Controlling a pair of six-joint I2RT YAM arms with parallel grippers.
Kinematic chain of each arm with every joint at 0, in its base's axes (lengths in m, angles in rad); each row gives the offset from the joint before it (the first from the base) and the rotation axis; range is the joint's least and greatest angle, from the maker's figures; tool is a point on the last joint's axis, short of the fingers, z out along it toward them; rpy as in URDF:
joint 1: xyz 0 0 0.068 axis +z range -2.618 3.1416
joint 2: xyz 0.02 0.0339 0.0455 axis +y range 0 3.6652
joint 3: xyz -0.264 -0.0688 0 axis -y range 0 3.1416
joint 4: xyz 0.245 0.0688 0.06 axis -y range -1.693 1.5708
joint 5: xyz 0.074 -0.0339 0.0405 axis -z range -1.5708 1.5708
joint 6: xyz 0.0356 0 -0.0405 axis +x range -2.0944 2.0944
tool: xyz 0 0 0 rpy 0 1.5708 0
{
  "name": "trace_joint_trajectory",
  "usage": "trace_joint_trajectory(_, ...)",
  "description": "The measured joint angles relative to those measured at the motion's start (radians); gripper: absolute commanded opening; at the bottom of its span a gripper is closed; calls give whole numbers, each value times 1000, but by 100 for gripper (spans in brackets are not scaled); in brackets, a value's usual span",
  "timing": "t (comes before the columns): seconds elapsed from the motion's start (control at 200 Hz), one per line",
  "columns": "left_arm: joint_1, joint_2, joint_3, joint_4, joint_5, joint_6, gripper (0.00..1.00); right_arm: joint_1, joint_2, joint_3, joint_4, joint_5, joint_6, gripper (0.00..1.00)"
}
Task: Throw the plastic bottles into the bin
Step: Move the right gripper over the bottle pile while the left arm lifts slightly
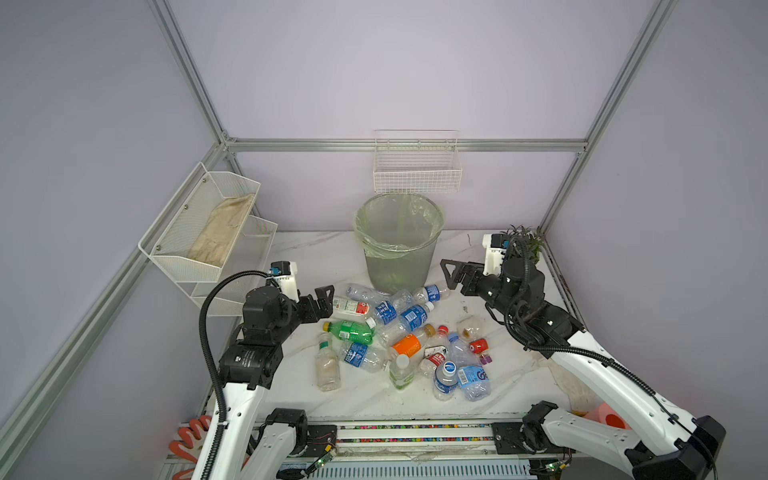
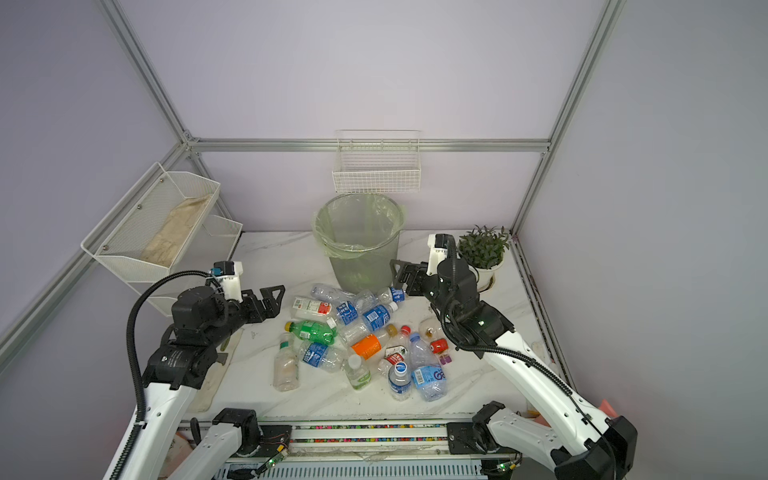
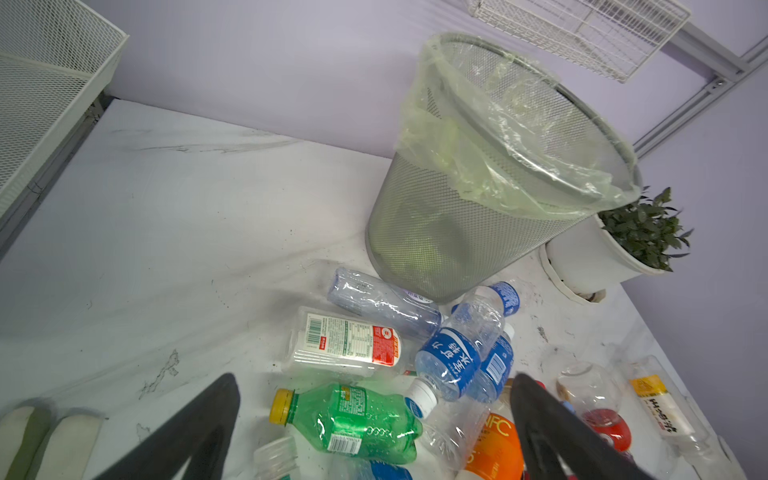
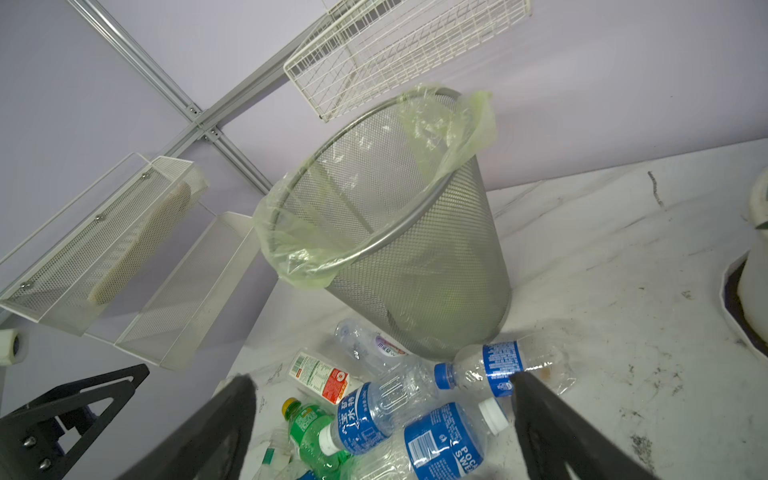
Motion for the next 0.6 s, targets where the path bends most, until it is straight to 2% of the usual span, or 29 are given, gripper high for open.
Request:
trace_joint_trajectory(0.145,-5,-112,-40,-80,34,-10,100,24,-2,0,-50,-1,10,97)
trace_joint_trajectory(0.29,-18,-218,-107,-122,63,-38,100,109,51,0,-114,18,9,97)
trace_joint_trajectory(0.455,-47,-238,-125,-138,67,-55,100,184,75,1,-202,35,-6,97)
trace_joint_trajectory(0.6,-65,-238,-132,-138,67,-65,100,237,69,-4,-261,59,-22,93)
